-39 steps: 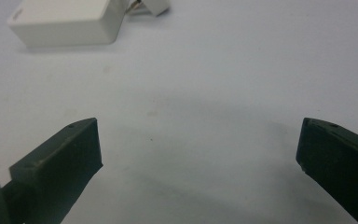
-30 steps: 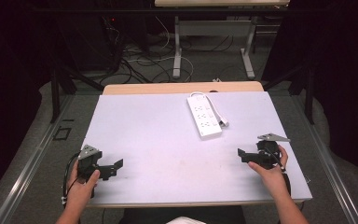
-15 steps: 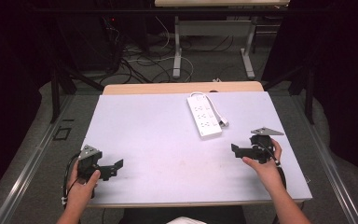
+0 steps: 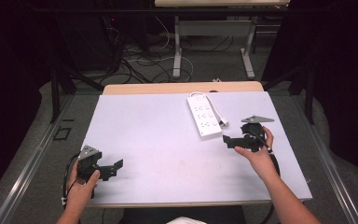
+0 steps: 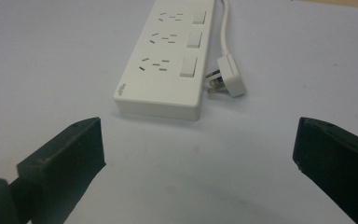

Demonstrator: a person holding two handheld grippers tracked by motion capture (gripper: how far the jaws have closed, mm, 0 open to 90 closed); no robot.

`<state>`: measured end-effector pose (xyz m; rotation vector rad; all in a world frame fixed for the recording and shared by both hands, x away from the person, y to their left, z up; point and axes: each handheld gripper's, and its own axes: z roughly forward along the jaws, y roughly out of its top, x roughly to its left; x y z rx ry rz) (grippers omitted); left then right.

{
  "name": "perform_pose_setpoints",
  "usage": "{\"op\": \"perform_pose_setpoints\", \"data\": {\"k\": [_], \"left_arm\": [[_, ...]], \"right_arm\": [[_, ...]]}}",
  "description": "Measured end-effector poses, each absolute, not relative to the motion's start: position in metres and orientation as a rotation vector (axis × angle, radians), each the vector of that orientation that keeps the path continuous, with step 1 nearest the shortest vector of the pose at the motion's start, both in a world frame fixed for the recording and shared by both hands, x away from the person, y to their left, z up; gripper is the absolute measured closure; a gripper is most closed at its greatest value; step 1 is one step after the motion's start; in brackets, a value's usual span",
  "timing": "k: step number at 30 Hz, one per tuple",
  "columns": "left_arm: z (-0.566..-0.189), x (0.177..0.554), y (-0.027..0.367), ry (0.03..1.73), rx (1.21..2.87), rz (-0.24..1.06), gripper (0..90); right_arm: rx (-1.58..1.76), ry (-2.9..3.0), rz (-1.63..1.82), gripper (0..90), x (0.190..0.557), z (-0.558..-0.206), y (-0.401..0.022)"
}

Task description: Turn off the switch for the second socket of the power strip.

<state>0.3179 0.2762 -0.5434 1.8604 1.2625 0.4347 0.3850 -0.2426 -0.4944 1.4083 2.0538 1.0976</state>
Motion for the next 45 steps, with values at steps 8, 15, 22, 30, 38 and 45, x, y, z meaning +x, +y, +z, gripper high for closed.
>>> {"op": "perform_pose_setpoints", "data": {"k": [8,15,22,30,38,45], "left_arm": [[-0.543,0.318,0.276,1.261,1.862,0.432,0.8],[-0.544,0.318,0.276,1.265,1.859,0.434,0.8],[-0.544,0.318,0.276,1.270,1.856,0.433,0.8],[-0.544,0.318,0.277,1.266,1.855,0.431,0.8],[-0.544,0.318,0.277,1.267,1.854,0.428,0.9],[-0.544,0.318,0.278,1.273,1.850,0.428,0.9]], "right_arm": [[1.384,2.094,1.079,5.2,0.396,-0.482,-0.233],[1.368,2.123,1.070,6.9,0.406,-0.472,-0.225],[1.364,2.135,1.073,8.5,0.415,-0.461,-0.221],[1.391,2.127,1.065,13.3,0.428,-0.453,-0.221],[1.394,2.121,1.044,15.4,0.443,-0.449,-0.218],[1.396,2.111,1.028,19.2,0.457,-0.445,-0.211]]}}
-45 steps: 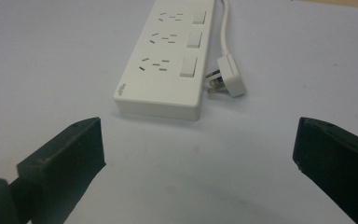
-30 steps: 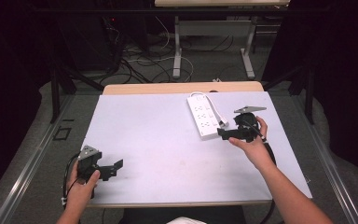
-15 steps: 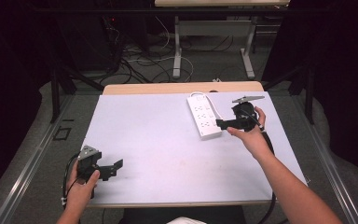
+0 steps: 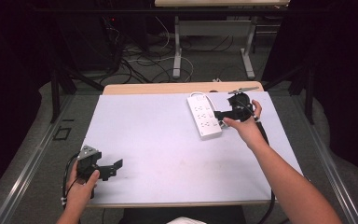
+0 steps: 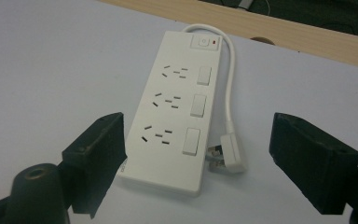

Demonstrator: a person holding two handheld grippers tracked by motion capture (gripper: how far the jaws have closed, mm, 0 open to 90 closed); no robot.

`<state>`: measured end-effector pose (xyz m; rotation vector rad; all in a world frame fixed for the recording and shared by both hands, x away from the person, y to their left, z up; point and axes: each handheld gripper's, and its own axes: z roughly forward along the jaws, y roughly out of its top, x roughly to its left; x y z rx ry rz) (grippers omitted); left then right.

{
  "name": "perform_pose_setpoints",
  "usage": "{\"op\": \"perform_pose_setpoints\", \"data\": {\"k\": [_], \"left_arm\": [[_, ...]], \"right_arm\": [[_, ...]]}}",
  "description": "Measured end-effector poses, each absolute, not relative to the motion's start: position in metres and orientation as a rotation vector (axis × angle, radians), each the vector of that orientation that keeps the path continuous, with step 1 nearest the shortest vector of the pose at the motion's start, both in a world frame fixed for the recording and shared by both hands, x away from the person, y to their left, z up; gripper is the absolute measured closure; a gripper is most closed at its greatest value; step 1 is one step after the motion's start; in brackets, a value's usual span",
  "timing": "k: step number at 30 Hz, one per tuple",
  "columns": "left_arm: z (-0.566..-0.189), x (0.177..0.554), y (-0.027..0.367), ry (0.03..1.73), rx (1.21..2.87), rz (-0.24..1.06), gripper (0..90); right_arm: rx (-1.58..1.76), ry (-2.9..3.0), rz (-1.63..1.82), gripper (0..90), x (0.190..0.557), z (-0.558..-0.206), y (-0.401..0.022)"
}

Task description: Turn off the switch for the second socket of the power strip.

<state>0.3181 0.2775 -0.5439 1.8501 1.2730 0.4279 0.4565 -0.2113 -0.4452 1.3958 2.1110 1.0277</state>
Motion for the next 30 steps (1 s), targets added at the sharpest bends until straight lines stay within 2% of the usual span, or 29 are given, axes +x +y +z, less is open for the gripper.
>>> {"op": "perform_pose_setpoints", "data": {"k": [20,30], "left_arm": [[-0.545,0.318,0.279,1.285,1.845,0.424,1.2],[-0.545,0.319,0.280,1.287,1.847,0.419,1.3]], "right_arm": [[1.453,2.142,1.001,32.5,0.485,-0.447,-0.201],[1.480,2.138,0.982,35.8,0.496,-0.454,-0.199]]}}
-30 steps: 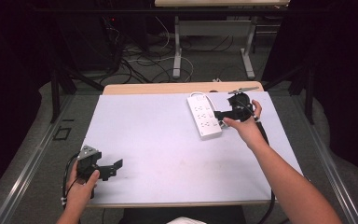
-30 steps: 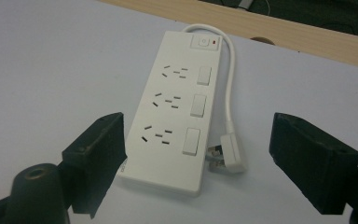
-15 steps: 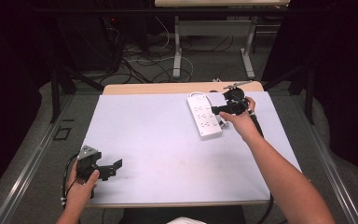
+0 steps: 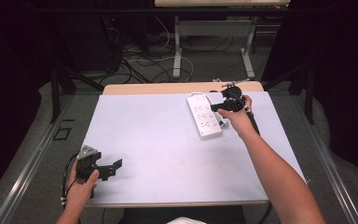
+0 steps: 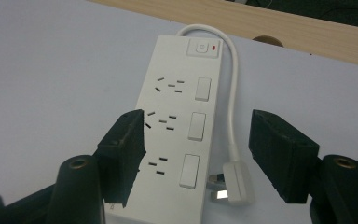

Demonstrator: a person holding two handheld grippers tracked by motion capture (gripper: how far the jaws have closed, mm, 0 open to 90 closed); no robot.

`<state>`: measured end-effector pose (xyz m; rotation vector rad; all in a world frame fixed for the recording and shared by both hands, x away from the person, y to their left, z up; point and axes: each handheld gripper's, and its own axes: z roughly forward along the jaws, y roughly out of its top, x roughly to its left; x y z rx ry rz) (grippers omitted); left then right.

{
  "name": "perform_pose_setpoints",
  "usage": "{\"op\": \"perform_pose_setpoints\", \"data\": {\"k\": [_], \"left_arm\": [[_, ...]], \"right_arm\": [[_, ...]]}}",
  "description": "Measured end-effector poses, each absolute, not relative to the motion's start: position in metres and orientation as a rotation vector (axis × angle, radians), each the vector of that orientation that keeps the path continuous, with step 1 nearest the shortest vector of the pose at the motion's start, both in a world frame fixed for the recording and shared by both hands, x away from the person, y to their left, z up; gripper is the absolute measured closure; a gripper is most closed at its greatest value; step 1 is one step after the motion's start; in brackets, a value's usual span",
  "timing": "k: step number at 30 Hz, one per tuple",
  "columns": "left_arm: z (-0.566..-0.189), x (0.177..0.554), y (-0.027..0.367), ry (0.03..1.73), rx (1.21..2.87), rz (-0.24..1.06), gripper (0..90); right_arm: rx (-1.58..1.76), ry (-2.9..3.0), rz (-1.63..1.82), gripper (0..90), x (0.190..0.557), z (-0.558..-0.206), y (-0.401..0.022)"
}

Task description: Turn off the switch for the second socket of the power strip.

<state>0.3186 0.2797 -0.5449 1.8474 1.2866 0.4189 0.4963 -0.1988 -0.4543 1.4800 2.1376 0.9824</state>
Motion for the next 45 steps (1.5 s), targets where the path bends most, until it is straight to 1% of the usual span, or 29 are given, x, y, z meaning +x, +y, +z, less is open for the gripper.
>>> {"op": "perform_pose_setpoints", "data": {"k": [10,17,21,25,32,41,45], "left_arm": [[-0.545,0.319,0.280,1.286,1.849,0.414,1.4],[-0.545,0.319,0.281,1.288,1.845,0.418,1.4],[-0.546,0.319,0.281,1.290,1.846,0.417,1.5],[-0.546,0.318,0.281,1.289,1.847,0.416,1.5],[-0.546,0.318,0.281,1.291,1.840,0.421,1.7],[-0.547,0.318,0.281,1.292,1.834,0.427,1.8],[-0.547,0.318,0.281,1.291,1.832,0.427,1.9]], "right_arm": [[1.519,2.107,0.966,36.9,0.508,-0.464,-0.200],[1.544,2.105,0.977,45.2,0.515,-0.470,-0.202],[1.540,2.103,0.960,47.4,0.517,-0.473,-0.201],[1.571,2.089,0.988,52.0,0.520,-0.477,-0.200],[1.613,2.080,0.986,55.5,0.525,-0.484,-0.198],[1.660,2.084,0.981,66.2,0.530,-0.492,-0.199],[1.690,2.087,0.976,69.3,0.532,-0.494,-0.200]]}}
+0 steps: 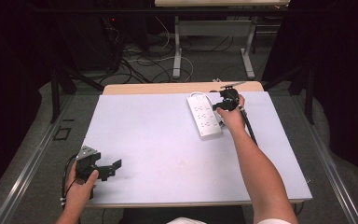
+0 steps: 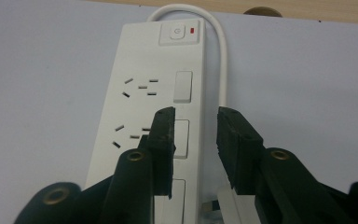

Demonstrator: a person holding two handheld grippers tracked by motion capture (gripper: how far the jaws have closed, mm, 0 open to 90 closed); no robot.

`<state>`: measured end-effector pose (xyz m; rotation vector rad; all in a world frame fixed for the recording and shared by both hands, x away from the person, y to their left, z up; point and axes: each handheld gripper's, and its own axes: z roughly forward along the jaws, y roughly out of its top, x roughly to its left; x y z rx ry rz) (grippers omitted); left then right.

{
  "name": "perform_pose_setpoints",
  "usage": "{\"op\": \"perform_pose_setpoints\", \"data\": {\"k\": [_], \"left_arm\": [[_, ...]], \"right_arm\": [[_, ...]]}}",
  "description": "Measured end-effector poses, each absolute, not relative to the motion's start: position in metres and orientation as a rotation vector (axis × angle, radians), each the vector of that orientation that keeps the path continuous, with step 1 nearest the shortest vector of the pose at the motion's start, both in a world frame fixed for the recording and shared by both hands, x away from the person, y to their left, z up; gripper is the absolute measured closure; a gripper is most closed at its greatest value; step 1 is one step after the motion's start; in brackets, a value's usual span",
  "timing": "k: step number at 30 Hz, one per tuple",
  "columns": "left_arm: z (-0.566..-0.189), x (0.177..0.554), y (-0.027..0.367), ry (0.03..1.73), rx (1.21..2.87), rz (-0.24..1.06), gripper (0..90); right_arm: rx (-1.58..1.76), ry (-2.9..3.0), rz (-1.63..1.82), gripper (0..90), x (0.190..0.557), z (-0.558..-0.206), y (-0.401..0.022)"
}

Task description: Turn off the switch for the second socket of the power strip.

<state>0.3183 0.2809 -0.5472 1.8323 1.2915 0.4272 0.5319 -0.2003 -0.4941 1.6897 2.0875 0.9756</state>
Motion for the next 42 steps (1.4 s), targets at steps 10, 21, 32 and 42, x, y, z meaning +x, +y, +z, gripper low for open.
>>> {"op": "perform_pose_setpoints", "data": {"k": [10,21,32,42], "left_arm": [[-0.547,0.318,0.281,1.292,1.833,0.427,2.0],[-0.546,0.318,0.282,1.296,1.843,0.412,2.0],[-0.547,0.318,0.282,1.295,1.842,0.412,2.0],[-0.547,0.318,0.283,1.297,1.841,0.414,2.1]], "right_arm": [[1.695,2.107,0.940,77.5,0.535,-0.501,-0.198],[1.702,2.138,0.922,86.6,0.538,-0.510,-0.192],[1.706,2.157,0.890,89.1,0.540,-0.516,-0.187],[1.704,2.165,0.897,90.0,0.540,-0.520,-0.184]]}}
